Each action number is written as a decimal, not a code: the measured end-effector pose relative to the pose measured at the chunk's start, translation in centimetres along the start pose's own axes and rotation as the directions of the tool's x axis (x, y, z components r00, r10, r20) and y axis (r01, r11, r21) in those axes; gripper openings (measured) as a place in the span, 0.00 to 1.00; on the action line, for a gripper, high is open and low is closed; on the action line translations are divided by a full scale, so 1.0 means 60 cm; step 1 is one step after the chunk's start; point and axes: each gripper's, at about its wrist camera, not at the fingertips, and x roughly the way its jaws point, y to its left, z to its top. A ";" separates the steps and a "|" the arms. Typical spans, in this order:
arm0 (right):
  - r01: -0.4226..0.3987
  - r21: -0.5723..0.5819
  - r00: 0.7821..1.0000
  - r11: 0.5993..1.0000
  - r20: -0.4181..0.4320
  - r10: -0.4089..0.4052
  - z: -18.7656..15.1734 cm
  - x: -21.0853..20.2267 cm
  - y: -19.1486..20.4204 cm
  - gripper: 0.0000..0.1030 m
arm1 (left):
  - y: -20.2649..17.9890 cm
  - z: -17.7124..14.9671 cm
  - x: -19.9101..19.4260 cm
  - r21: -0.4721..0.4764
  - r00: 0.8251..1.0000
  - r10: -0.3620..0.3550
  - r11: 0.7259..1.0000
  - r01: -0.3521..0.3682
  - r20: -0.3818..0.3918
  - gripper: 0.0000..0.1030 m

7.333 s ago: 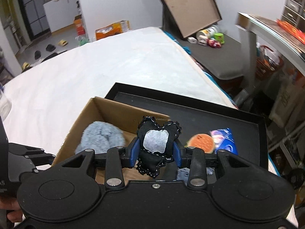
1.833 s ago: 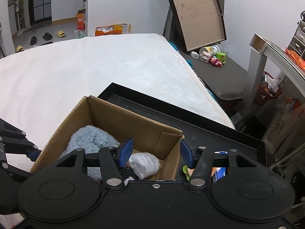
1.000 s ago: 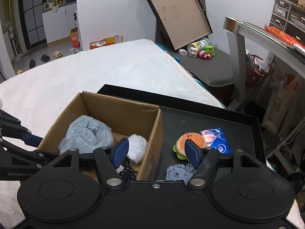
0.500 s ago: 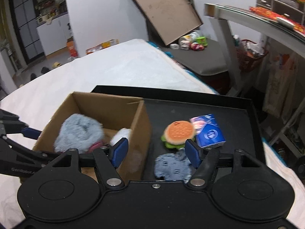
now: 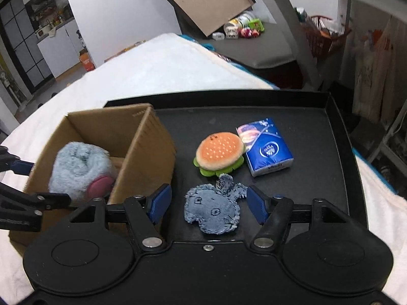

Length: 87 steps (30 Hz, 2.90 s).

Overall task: Organize soft objects
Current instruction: 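Move the right gripper back over the denim fish plush on the tray, then grasp the denim fish plush with the right gripper and lift it, then lower the denim fish plush into the box and open the right gripper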

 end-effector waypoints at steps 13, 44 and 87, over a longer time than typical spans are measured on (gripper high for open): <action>0.001 0.005 0.996 1.000 -0.090 0.000 -0.026 0.055 -0.017 0.56 | -0.014 0.011 0.024 0.032 0.999 0.041 0.999 -0.040 -0.029 0.67; 0.058 -0.008 0.998 0.998 0.026 -0.058 0.043 -0.063 0.013 0.32 | 0.016 -0.018 -0.014 -0.011 1.000 -0.030 0.999 0.030 -0.005 0.68; -0.079 -0.128 0.997 0.989 -0.026 0.076 0.042 -0.081 0.243 0.33 | 0.084 -0.111 -0.052 -0.050 0.958 -0.271 0.960 0.276 0.089 0.39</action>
